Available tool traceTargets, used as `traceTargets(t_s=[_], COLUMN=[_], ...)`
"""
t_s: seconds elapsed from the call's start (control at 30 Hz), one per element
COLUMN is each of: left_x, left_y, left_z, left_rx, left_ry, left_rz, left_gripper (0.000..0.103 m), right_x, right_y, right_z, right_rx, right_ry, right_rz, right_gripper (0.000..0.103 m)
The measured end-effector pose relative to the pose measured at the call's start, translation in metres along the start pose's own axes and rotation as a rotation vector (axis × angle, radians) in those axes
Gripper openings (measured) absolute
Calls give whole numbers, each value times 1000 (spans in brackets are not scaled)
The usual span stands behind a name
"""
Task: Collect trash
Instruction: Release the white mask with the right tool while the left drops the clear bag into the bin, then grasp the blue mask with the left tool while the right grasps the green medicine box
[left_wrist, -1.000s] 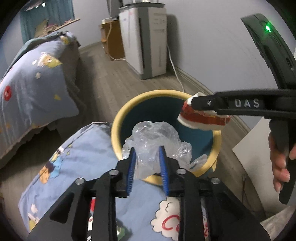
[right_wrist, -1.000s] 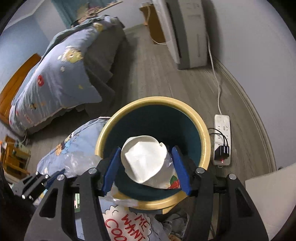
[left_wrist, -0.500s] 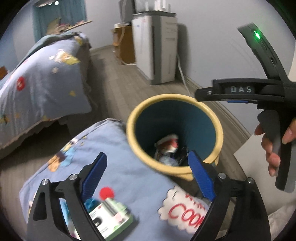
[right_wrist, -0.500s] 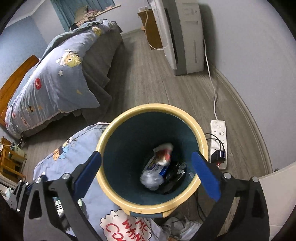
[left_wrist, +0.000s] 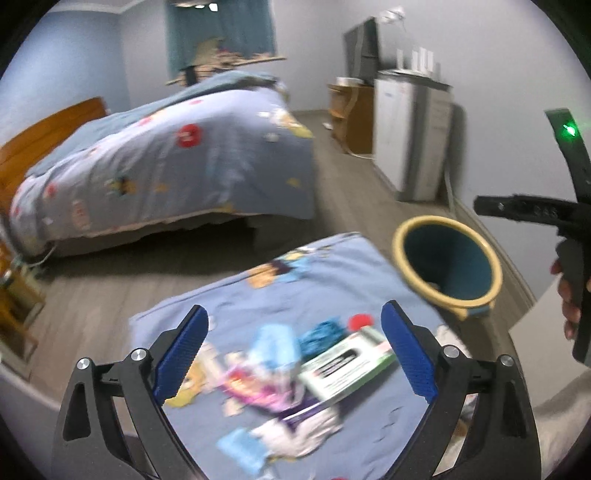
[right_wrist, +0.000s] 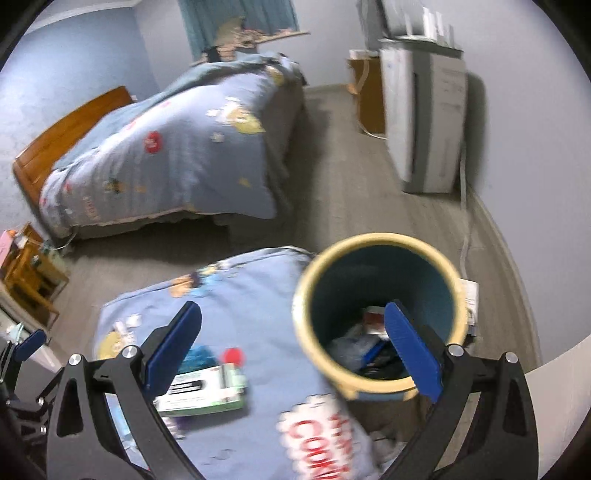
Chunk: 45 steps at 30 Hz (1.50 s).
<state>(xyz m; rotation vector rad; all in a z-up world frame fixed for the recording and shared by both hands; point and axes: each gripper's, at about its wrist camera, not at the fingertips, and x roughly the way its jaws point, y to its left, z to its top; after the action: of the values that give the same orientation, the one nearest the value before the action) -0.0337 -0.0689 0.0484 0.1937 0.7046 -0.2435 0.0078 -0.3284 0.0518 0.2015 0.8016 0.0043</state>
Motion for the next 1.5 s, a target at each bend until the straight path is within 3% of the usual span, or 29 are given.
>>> traceTargets(t_s=[0.13, 0.33, 0.5, 0.67, 0.83, 1.03, 1.17, 1.43, 1.5], left_x=[-20, -24, 16, 59, 70, 77, 85, 99, 103], left_y=[33, 64, 90, 97, 102, 84, 84, 77, 77], left_z=[-15, -49, -104, -159, -164, -168, -173, -179, -179], left_rx=[-42, -104, -285, -321, -368, -289, -297, -261, -262], left_ry=[-13, -3, 124, 271, 295, 332, 382, 438, 445], left_rz=[47, 58, 96, 143, 139, 125, 85, 27, -2], left_gripper=[95, 96, 96, 95, 95, 92, 69, 53, 39], right_x=[-2, 8, 39, 71, 93, 105, 114, 140, 148], right_y=[35, 73, 87, 84, 82, 99, 101, 88, 80], right_z=[-17, -39, -64, -91, -107, -125, -133, -140, -141], right_rx=[-48, -103, -130, -184, -110, -101, -40, 253, 353], right_ry=[19, 58, 105, 157, 247, 321, 358, 444, 458], right_rz=[18, 35, 3, -60, -40, -22, 18, 176, 210], right_gripper=[98, 98, 97, 97, 97, 97, 96, 88, 79])
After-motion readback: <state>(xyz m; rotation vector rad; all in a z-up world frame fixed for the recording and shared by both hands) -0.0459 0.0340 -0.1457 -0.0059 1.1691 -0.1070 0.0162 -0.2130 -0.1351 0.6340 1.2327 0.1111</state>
